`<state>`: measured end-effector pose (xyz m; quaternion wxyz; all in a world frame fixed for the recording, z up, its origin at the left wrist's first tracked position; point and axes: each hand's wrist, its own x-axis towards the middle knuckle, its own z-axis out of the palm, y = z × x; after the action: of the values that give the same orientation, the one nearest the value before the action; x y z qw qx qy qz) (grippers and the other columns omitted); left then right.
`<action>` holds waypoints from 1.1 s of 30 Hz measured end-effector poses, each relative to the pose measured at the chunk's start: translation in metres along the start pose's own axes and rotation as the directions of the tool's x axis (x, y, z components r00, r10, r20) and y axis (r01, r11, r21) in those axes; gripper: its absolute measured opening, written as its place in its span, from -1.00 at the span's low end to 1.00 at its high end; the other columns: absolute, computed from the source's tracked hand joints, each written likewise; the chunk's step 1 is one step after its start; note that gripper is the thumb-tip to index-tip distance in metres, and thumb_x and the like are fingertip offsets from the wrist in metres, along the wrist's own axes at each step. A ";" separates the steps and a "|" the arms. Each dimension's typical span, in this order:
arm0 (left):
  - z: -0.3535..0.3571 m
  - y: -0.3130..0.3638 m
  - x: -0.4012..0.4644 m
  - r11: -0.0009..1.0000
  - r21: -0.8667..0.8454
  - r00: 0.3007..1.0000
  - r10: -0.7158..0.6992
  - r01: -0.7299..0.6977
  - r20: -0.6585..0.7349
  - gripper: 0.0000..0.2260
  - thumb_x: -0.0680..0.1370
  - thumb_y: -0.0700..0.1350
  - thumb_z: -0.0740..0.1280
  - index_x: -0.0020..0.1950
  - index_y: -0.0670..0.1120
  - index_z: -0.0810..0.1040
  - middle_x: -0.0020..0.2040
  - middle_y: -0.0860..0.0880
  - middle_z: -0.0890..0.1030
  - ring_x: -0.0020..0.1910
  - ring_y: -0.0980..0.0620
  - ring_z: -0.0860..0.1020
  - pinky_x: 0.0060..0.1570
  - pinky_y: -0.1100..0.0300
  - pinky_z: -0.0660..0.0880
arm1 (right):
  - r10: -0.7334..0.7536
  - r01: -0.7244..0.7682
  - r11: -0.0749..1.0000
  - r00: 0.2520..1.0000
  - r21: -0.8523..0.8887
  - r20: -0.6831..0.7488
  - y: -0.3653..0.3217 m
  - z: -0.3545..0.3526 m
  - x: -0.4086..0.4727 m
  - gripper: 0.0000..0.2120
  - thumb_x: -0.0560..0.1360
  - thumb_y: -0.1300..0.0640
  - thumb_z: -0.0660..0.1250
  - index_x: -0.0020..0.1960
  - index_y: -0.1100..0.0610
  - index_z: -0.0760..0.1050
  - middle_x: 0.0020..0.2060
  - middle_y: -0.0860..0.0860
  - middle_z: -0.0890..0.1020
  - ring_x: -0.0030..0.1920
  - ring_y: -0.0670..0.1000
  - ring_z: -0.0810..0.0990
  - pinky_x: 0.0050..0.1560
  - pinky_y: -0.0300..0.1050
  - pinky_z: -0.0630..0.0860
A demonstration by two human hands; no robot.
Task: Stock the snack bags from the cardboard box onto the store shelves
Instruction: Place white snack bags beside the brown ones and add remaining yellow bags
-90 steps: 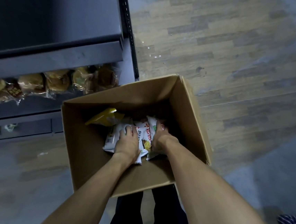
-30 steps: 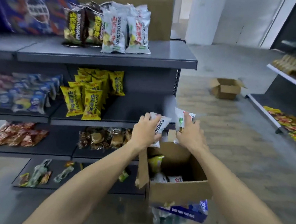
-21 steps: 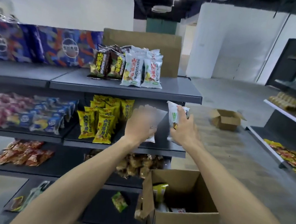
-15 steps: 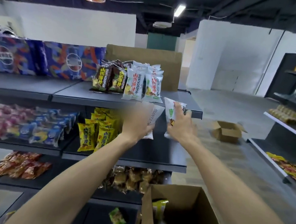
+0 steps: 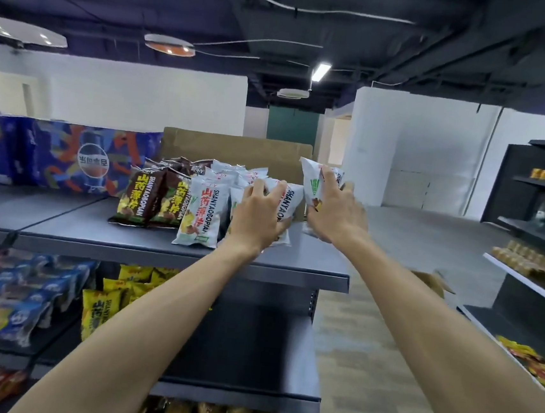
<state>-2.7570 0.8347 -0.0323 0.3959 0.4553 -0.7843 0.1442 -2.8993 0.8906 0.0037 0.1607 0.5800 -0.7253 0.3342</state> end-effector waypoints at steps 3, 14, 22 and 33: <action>0.029 0.004 0.024 1.000 0.029 1.000 -0.004 0.004 0.003 -0.44 0.51 0.13 0.36 0.45 -0.02 0.33 0.23 -0.19 0.42 0.20 -0.19 0.43 0.01 0.01 0.51 | -0.008 0.008 1.000 1.000 0.015 -0.006 0.021 0.013 0.031 -0.39 0.51 0.01 0.34 0.44 -0.10 0.08 0.03 0.11 0.37 -0.02 0.21 0.52 -0.10 0.04 0.45; 0.157 0.023 0.100 0.986 0.118 0.992 -0.125 0.120 0.034 -0.39 0.46 -0.31 0.32 0.50 -0.15 0.24 0.32 -0.27 0.32 0.16 -0.25 0.38 0.17 -0.07 0.42 | 0.060 -0.058 0.998 0.996 -0.026 0.063 0.087 0.073 0.109 -0.38 0.53 -0.05 0.31 0.48 -0.09 0.08 0.19 0.16 0.38 0.12 0.24 0.52 -0.02 0.06 0.50; 0.229 -0.005 0.137 0.971 0.026 0.970 -0.237 0.238 -0.046 -0.43 0.48 -0.23 0.24 0.50 -0.16 0.23 0.44 -0.26 0.17 0.25 -0.30 0.35 0.08 -0.14 0.45 | 0.102 -0.100 0.995 0.987 -0.024 0.127 0.133 0.118 0.123 -0.38 0.52 -0.03 0.26 0.48 -0.15 0.03 0.12 0.14 0.39 0.02 0.27 0.52 -0.02 0.07 0.47; 0.255 -0.008 0.130 0.961 0.031 0.953 -0.277 0.275 0.122 -0.32 0.60 -0.02 0.12 0.58 -0.09 -0.23 0.54 -0.27 -0.24 0.50 -0.38 -0.17 0.49 -0.20 -0.13 | 0.147 -0.150 0.989 0.973 0.002 0.179 0.145 0.148 0.118 -0.38 0.51 -0.04 0.27 0.48 -0.15 0.05 0.09 0.12 0.38 -0.05 0.22 0.48 -0.06 0.04 0.45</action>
<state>-2.9105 0.6030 -0.1001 0.3593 0.5712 -0.7352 0.0638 -3.0462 0.7200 -0.0736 0.0654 0.5530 -0.7754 0.2977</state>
